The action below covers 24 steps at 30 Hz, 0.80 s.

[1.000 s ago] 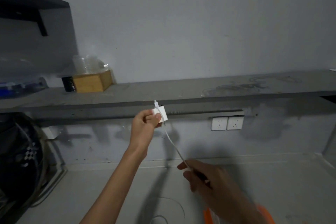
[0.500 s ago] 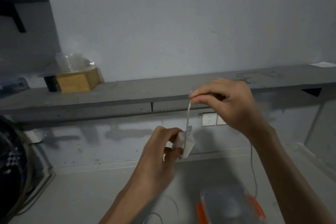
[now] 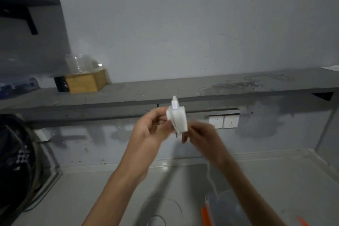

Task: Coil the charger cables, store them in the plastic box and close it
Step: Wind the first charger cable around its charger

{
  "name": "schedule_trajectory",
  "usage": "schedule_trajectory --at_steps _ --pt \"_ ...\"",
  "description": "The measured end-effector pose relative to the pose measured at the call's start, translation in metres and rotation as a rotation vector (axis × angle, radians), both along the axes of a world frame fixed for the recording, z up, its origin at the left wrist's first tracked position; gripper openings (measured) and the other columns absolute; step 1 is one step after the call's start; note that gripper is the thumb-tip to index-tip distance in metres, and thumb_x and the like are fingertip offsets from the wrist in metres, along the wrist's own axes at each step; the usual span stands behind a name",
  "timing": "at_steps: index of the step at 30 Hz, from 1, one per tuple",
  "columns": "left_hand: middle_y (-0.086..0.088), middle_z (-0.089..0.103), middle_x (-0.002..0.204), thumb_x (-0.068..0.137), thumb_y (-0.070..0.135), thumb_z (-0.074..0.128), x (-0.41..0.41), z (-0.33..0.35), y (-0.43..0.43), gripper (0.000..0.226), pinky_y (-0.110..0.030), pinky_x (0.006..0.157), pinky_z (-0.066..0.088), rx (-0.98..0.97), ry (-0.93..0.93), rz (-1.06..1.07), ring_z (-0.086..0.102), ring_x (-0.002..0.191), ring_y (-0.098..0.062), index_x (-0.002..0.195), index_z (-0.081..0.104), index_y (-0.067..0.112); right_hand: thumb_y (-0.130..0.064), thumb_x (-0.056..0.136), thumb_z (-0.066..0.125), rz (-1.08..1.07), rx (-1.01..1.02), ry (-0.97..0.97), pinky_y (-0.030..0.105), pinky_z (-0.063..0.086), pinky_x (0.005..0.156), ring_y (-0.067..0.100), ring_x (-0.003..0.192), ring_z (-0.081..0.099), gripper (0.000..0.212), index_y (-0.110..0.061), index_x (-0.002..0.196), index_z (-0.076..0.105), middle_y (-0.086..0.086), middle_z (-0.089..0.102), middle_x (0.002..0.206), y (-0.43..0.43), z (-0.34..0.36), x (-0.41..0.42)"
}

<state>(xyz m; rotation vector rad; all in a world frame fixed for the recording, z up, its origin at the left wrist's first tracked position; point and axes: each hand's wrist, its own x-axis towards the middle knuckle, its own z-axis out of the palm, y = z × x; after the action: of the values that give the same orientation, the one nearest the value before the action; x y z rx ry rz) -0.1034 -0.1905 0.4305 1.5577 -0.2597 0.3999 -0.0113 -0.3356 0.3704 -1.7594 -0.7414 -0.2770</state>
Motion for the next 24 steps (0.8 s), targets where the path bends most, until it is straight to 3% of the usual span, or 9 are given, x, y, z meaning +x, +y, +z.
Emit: schedule_trajectory --at_steps 2,4,7,11,15,20,22,24 --pt "-0.009 0.07 0.096 0.09 0.008 0.06 0.023 -0.005 0.009 0.021 -0.016 0.074 0.052 -0.033 0.043 0.113 0.065 0.088 -0.014 0.111 0.066 0.01 -0.013 0.094 0.055 -0.002 0.119 0.172 0.014 0.033 0.045 0.001 0.042 0.044 0.024 -0.018 0.079 0.073 -0.006 0.061 0.056 0.008 -0.027 -0.02" --pt "-0.013 0.068 0.1 0.093 0.005 0.058 0.05 -0.015 0.021 0.022 -0.017 0.077 0.052 -0.068 0.086 0.215 0.064 0.092 -0.019 0.114 0.064 0.005 -0.014 0.096 0.053 0.03 0.214 0.316 0.016 0.028 0.037 0.005 0.036 0.037 0.024 -0.018 0.082 0.072 0.001 0.057 0.056 0.012 -0.044 -0.041" --pt "-0.012 0.066 0.1 0.094 0.003 0.056 0.084 -0.033 0.041 0.02 -0.024 0.078 0.056 -0.144 0.132 0.324 0.066 0.096 -0.026 0.113 0.06 0.002 -0.013 0.095 0.053 0.077 0.182 0.403 0.014 0.026 0.033 0.006 0.031 0.036 0.022 -0.019 0.086 0.072 0.004 0.055 0.055 0.011 -0.052 -0.067" --pt "-0.011 0.062 0.098 0.093 -0.002 0.056 0.098 -0.066 0.053 0.016 -0.022 0.065 0.06 -0.039 0.183 0.389 0.066 0.085 -0.021 0.109 0.057 0.001 -0.028 0.091 0.059 -0.011 -0.19 0.139 0.015 0.045 0.052 0.006 0.047 0.057 0.015 -0.039 0.097 0.067 -0.005 0.069 0.063 -0.008 -0.035 -0.087" --pt "-0.016 0.06 0.103 0.088 -0.008 0.056 0.088 -0.093 0.044 0.022 -0.02 0.06 0.058 0.202 0.174 0.337 0.063 0.093 -0.029 0.103 0.061 0.008 -0.041 0.092 0.05 -0.109 -0.391 -0.214 0.022 0.05 0.063 0.005 0.064 0.062 0.024 -0.028 0.098 0.068 -0.01 0.068 0.075 -0.031 0.009 -0.084" --pt "-0.004 0.06 0.107 0.087 -0.006 0.06 0.049 -0.095 0.013 0.037 -0.02 0.077 0.054 0.411 0.076 0.168 0.063 0.098 -0.012 0.098 0.062 0.029 -0.036 0.091 0.053 -0.238 -0.361 -0.549 0.03 0.055 0.067 0.003 0.072 0.068 0.022 -0.027 0.091 0.073 -0.014 0.073 0.083 -0.047 0.062 -0.052" --pt "-0.003 0.06 0.106 0.086 -0.009 0.059 0.031 -0.089 0.002 0.037 -0.024 0.077 0.054 0.428 -0.016 0.101 0.063 0.097 -0.01 0.104 0.065 0.022 -0.031 0.089 0.06 -0.243 -0.302 -0.573 0.032 0.056 0.072 0.0 0.078 0.068 0.015 -0.028 0.087 0.074 -0.018 0.073 0.085 -0.049 0.076 -0.034" --pt "-0.001 0.06 0.105 0.087 -0.012 0.057 0.013 -0.081 -0.006 0.037 -0.017 0.076 0.05 0.456 -0.11 0.071 0.062 0.1 -0.011 0.11 0.065 0.016 -0.029 0.087 0.065 -0.242 -0.238 -0.509 0.038 0.056 0.072 0.003 0.079 0.07 0.01 -0.029 0.086 0.075 -0.018 0.074 0.084 -0.052 0.082 -0.014"
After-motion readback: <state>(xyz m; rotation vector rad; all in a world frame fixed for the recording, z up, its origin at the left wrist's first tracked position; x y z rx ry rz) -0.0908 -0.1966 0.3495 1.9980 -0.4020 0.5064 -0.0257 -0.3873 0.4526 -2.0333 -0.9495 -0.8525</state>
